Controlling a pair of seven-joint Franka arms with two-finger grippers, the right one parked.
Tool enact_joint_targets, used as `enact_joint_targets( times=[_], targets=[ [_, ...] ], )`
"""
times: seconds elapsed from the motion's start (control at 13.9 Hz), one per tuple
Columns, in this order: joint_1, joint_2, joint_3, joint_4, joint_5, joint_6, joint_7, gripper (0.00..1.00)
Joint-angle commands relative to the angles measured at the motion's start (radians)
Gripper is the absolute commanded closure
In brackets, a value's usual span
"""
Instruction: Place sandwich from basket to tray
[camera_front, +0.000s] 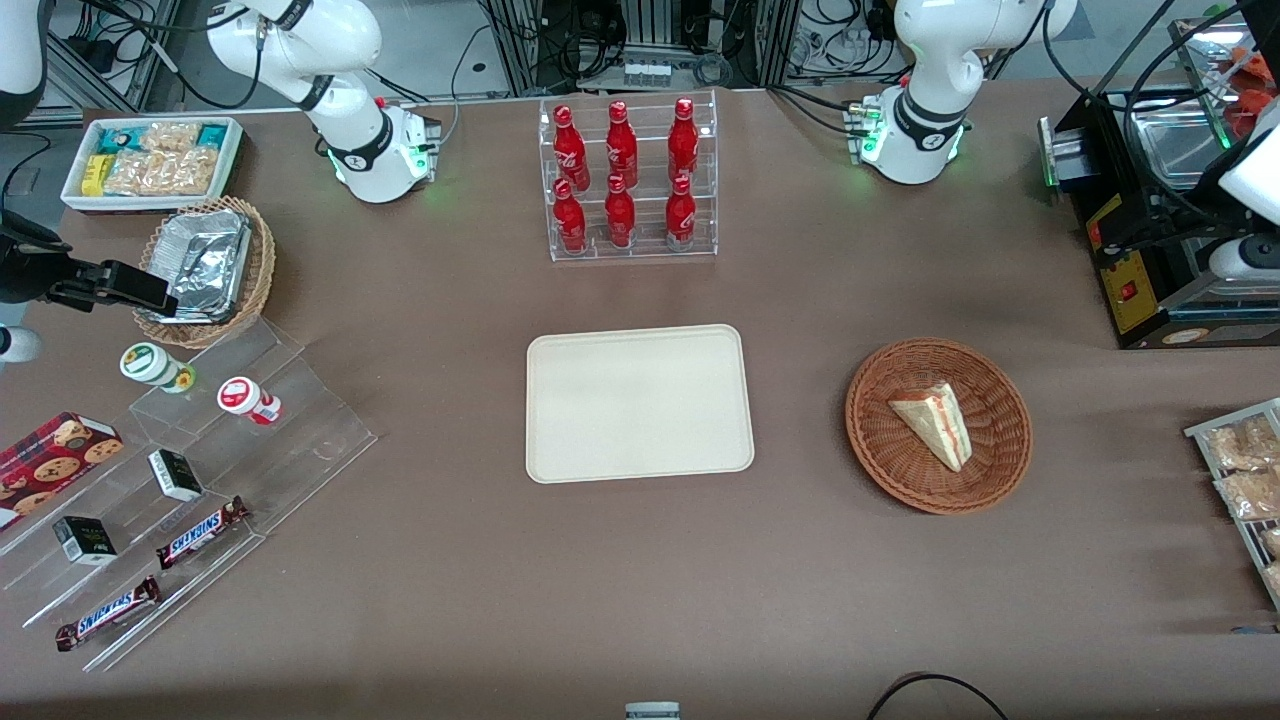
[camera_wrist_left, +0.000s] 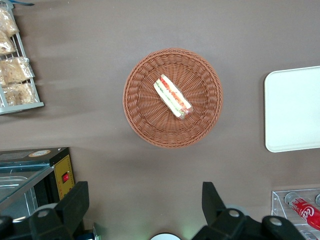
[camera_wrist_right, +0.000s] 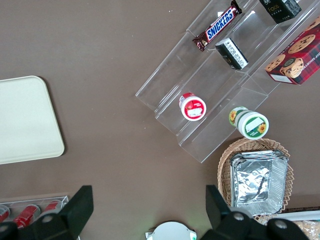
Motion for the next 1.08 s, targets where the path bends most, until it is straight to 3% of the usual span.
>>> enact_joint_targets(
  times=[0.0, 0.36, 0.72, 1.01],
  targets=[
    [0.005, -0.016, 0.001, -0.013, 0.003, -0.003, 0.019, 0.00],
    [-0.001, 0.032, -0.007, -0.045, 0.012, 0.045, -0.045, 0.00],
    [-0.034, 0.030, -0.005, -0.264, 0.015, 0.287, -0.263, 0.00],
    [-0.057, 0.010, -0.004, -0.477, 0.015, 0.540, -0.551, 0.00]
  ],
)
